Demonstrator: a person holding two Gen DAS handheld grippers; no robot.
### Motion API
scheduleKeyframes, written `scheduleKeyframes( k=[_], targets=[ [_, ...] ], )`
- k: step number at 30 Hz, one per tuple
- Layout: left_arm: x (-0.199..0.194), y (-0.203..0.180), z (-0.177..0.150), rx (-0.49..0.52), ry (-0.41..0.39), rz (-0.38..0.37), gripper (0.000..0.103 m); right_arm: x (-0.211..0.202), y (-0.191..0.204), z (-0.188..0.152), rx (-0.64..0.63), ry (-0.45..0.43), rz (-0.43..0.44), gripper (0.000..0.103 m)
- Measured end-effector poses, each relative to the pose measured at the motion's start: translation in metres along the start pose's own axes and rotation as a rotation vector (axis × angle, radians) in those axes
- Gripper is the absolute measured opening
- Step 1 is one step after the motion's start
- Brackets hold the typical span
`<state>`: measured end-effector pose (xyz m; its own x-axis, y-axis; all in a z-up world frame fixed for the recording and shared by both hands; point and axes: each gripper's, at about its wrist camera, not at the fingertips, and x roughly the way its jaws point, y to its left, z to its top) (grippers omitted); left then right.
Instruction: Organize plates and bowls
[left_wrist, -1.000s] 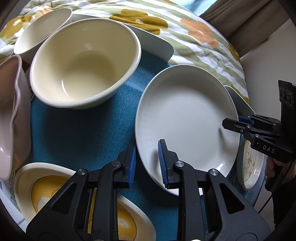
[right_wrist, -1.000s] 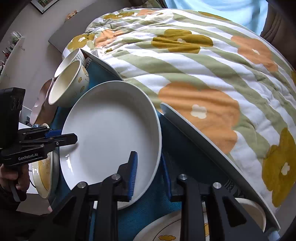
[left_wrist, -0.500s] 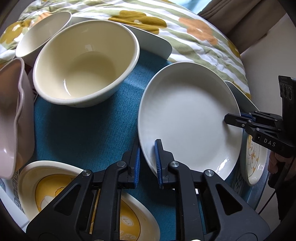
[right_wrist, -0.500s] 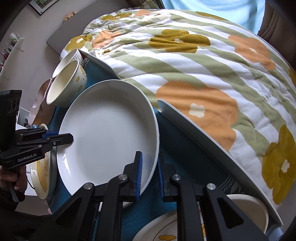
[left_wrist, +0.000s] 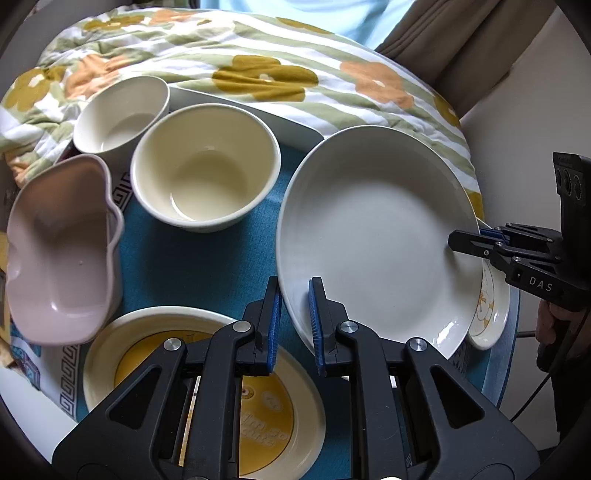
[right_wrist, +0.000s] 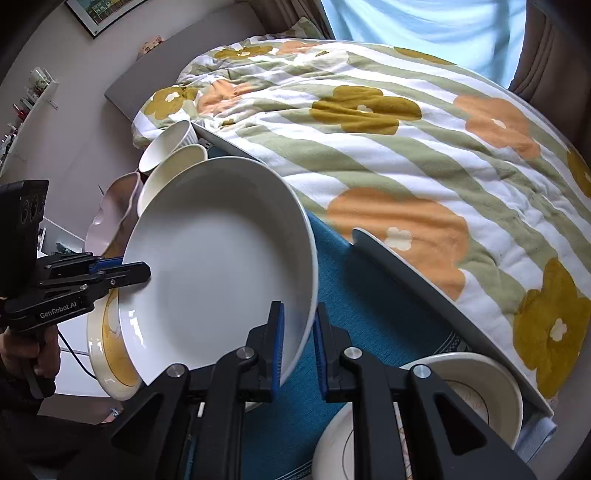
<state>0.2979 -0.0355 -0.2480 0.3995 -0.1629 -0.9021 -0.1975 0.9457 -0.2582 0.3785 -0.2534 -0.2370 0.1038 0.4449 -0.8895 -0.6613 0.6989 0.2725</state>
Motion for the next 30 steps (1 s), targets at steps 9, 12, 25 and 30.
scheduleKeyframes(
  k=[9, 12, 25, 30],
  targets=[
    [-0.050, 0.040, -0.033, 0.119, 0.008, -0.038, 0.013, -0.017, 0.075, -0.042, 0.104, -0.031, -0.039, 0.014],
    [-0.059, 0.061, -0.049, 0.161, 0.028, -0.055, 0.013, -0.010, 0.101, -0.063, 0.194, -0.032, -0.040, 0.014],
    [-0.035, 0.115, -0.088, 0.299, 0.148, -0.094, 0.013, 0.029, 0.174, -0.117, 0.446, -0.059, -0.104, 0.014],
    [-0.022, 0.117, -0.088, 0.305, 0.161, -0.066, 0.013, 0.033, 0.181, -0.117, 0.442, -0.061, -0.140, 0.014]
  ],
)
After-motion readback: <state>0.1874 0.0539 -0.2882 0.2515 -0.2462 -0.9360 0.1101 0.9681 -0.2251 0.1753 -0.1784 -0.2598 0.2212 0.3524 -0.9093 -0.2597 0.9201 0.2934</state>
